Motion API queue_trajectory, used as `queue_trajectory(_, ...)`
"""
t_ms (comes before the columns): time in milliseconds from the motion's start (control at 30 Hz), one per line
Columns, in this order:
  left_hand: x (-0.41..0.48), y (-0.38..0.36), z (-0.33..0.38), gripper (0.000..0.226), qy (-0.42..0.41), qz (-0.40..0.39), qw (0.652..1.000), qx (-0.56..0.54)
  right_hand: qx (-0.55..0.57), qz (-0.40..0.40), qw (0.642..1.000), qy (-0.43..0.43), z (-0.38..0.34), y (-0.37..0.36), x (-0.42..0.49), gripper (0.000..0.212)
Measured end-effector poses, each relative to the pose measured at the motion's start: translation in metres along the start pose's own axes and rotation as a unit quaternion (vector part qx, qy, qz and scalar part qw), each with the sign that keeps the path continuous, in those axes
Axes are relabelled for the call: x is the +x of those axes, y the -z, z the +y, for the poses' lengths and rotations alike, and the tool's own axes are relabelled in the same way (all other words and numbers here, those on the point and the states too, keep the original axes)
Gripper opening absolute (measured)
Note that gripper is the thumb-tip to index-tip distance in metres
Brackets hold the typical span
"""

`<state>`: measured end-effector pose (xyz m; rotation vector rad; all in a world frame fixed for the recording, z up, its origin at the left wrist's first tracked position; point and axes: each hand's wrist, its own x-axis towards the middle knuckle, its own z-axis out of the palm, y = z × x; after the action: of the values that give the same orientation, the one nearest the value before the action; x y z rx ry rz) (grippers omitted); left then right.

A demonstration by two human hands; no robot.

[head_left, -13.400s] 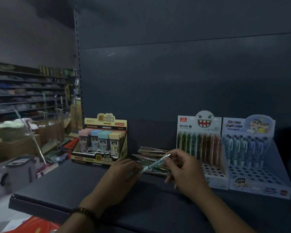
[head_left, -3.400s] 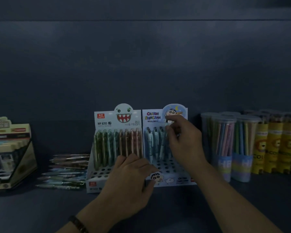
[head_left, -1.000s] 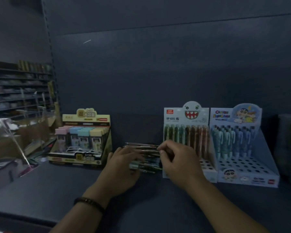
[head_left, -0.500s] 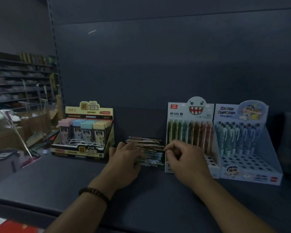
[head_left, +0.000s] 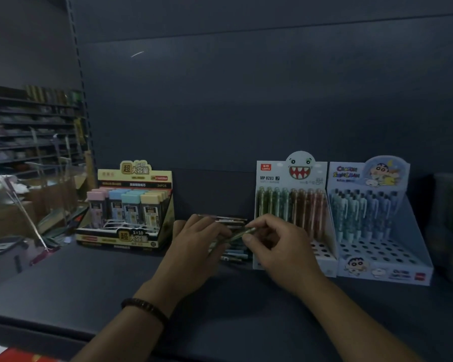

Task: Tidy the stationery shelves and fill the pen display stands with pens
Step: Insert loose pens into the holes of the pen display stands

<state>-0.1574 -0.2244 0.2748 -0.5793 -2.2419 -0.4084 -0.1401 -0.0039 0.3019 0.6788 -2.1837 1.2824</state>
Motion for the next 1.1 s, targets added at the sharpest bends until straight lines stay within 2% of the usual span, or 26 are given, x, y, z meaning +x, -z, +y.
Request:
queue_trajectory(133,0.001,0.000,0.003,0.015,-0.014,0.019,0.999,-0.023,0.088,0.027,0.995,-0.039,-0.003,-0.001,0.003,0.008)
queue_trajectory(267,-0.001,-0.008,-0.006,0.008,0.037,0.019,0.994,-0.100,0.163,0.082,0.979,-0.085,-0.002,0.002,0.008,0.009)
queue_trajectory(500,-0.003,-0.010,-0.005,0.024,0.033,-0.009,0.992,-0.124,0.203,0.141,0.963,-0.106,0.003,0.005,0.011,0.018)
queue_trajectory(700,0.003,-0.008,0.005,0.036,0.076,0.055,0.986,-0.137,0.249,0.139,0.952,-0.109,-0.002,0.007,0.012,0.024)
queue_trajectory(800,0.011,-0.007,0.019,0.032,0.088,0.064,0.981,-0.158,0.280,0.154,0.940,-0.117,-0.006,0.014,0.016,0.025)
queue_trajectory(900,0.025,-0.004,0.039,0.033,0.073,0.065,0.981,-0.165,0.272,0.151,0.944,-0.109,-0.015,0.030,0.028,0.019)
queue_trajectory(967,0.031,-0.006,0.051,0.043,0.074,0.053,0.981,-0.174,0.247,0.165,0.949,-0.105,-0.018,0.042,0.041,0.019)
queue_trajectory(1033,0.030,-0.012,0.057,0.050,0.072,0.051,0.988,-0.126,0.179,0.188,0.962,-0.088,-0.013,0.051,0.057,0.023)
queue_trajectory(1100,0.022,-0.017,0.060,0.044,0.049,0.032,0.996,-0.063,0.088,0.193,0.976,-0.050,-0.003,0.054,0.067,0.027)
